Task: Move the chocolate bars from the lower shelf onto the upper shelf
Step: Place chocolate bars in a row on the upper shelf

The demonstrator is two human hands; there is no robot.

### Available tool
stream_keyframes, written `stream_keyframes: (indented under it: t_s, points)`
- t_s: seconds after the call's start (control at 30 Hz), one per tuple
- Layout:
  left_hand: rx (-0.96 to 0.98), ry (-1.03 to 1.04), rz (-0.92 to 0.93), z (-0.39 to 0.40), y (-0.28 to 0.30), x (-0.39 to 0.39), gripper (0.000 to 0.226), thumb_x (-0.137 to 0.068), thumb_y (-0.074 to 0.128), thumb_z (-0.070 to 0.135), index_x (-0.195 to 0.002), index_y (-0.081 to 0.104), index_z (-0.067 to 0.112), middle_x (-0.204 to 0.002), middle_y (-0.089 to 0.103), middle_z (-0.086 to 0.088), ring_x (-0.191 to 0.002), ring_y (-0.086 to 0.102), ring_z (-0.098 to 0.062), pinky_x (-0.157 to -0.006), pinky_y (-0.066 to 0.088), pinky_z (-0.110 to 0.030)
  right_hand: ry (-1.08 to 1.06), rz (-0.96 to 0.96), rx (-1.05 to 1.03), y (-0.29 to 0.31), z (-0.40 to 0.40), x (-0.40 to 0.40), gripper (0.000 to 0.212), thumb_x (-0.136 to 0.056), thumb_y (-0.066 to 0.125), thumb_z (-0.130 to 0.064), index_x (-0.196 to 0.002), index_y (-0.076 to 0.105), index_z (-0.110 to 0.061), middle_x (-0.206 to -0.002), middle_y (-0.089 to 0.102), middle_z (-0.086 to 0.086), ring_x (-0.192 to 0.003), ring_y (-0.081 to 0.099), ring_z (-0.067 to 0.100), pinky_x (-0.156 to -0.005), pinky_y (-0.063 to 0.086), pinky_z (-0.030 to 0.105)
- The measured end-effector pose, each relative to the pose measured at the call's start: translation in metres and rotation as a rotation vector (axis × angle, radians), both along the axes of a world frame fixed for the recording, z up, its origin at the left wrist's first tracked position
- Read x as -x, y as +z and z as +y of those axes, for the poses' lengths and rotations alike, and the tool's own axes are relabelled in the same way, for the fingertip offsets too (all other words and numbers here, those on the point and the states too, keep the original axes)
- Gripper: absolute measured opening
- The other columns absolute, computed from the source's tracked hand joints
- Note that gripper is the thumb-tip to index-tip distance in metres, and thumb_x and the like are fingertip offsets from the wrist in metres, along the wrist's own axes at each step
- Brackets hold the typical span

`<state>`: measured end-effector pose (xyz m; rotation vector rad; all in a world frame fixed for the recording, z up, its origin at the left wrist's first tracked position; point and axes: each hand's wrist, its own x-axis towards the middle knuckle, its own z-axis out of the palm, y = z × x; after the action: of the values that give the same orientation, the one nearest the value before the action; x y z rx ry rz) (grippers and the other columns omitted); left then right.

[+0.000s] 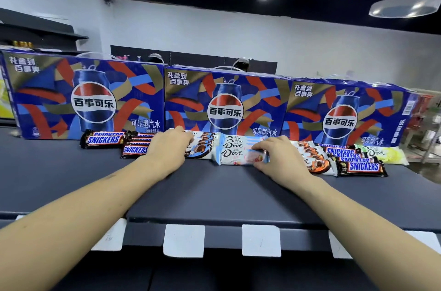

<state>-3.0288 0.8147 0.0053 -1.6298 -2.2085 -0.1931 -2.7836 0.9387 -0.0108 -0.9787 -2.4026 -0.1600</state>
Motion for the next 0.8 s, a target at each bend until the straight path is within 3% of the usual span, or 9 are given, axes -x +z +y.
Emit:
stream_keyframes:
  t_s: [0.2, 0.33, 0.47, 0.6, 0.8]
  points:
    - [-0.021, -0.005, 0.007, 0.003, -0.002, 0.002, 0.036, -0.088, 0.06, 0.018, -0.123, 0.057, 0.024, -0.117, 0.057, -0.002, -0.105, 0.057, -0.024, -0.084, 0.045, -0.037, -0.087, -0.109, -0.04, 0.008, 0.01, 0.017, 0.027, -0.089, 0.055, -0.032, -0.108, 0.071, -0.021, -0.105, 0.067, 0.001, -0.104, 0.048, 0.026, -0.085, 0.047, 0.038]
    - [-0.031, -0.007, 0.042, 0.003, -0.005, 0.001, 0.029, -0.089, 0.06, 0.024, -0.118, 0.058, 0.023, -0.113, 0.057, -0.002, -0.103, 0.056, -0.023, -0.084, 0.045, -0.036, -0.148, -0.166, -0.036, 0.011, 0.008, 0.022, 0.023, -0.09, 0.055, -0.029, -0.105, 0.07, -0.02, -0.103, 0.066, 0.003, -0.103, 0.048, 0.027, -0.082, 0.046, 0.037]
    - [-0.05, -0.039, 0.054, 0.003, -0.005, 0.001, 0.036, -0.088, 0.061, 0.024, -0.123, 0.055, 0.023, -0.115, 0.057, -0.002, -0.105, 0.056, -0.023, -0.079, 0.043, -0.034, -0.179, -0.157, 0.025, 0.013, 0.005, 0.025, 0.031, -0.088, 0.056, -0.025, -0.117, 0.067, -0.02, -0.114, 0.064, 0.005, -0.107, 0.047, 0.027, -0.086, 0.046, 0.036]
    - [-0.078, -0.105, 0.047, -0.002, -0.003, -0.005, 0.04, -0.089, 0.061, 0.028, -0.127, 0.053, 0.022, -0.119, 0.055, -0.003, -0.107, 0.054, -0.023, -0.081, 0.043, -0.033, -0.182, -0.091, 0.092, 0.013, -0.004, 0.021, 0.053, -0.084, 0.068, -0.031, -0.134, 0.055, -0.021, -0.129, 0.055, 0.005, -0.116, 0.045, 0.027, -0.096, 0.042, 0.035]
    - [-0.102, -0.197, -0.008, -0.029, -0.001, -0.026, 0.037, -0.089, 0.057, 0.036, -0.124, 0.056, 0.022, -0.116, 0.055, -0.001, -0.107, 0.054, -0.023, -0.08, 0.042, -0.033, -0.176, -0.023, 0.091, 0.006, -0.04, 0.013, 0.058, -0.081, 0.07, -0.036, -0.133, 0.054, -0.018, -0.128, 0.054, 0.006, -0.118, 0.048, 0.029, -0.097, 0.042, 0.038]
